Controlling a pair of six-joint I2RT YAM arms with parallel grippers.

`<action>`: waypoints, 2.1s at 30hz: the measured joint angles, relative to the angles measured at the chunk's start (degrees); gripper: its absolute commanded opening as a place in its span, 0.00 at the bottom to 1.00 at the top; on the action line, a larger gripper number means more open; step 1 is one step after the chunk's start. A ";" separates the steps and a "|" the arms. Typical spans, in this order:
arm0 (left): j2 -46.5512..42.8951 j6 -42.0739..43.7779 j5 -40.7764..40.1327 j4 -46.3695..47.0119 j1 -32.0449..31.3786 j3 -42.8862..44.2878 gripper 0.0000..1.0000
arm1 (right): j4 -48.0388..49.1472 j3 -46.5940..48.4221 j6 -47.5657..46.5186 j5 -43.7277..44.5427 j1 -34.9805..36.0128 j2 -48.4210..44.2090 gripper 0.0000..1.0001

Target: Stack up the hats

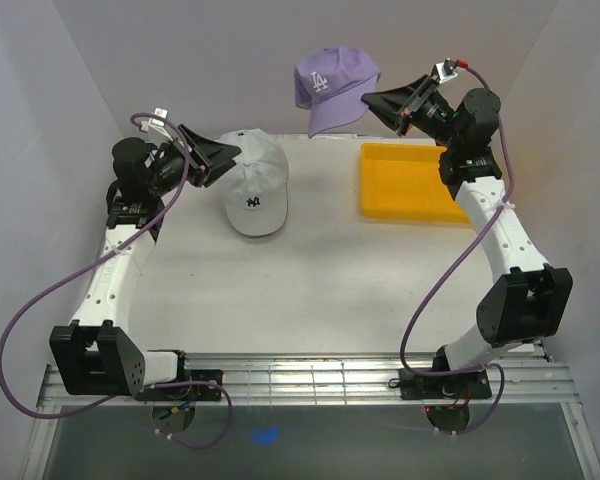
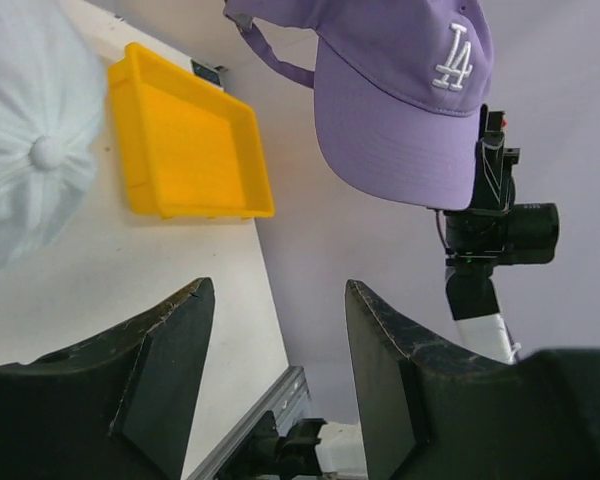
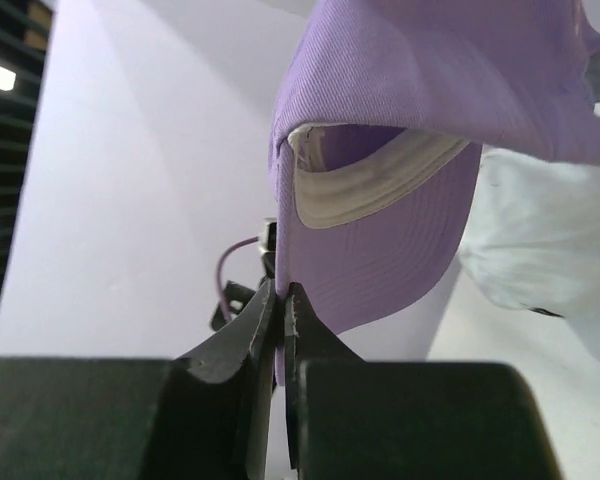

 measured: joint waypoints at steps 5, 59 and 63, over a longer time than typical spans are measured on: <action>3.21 -6.86 0.46 7.39 -0.76 2.69 0.69 | 10.97 0.02 8.94 0.37 3.28 0.00 0.08; 8.72 -31.91 -4.79 29.16 -1.49 9.20 0.00 | 27.43 4.92 23.32 6.58 16.44 16.22 0.08; 11.19 -31.06 -5.51 23.56 -1.49 14.38 0.00 | 26.23 9.09 23.34 6.99 16.09 18.84 0.10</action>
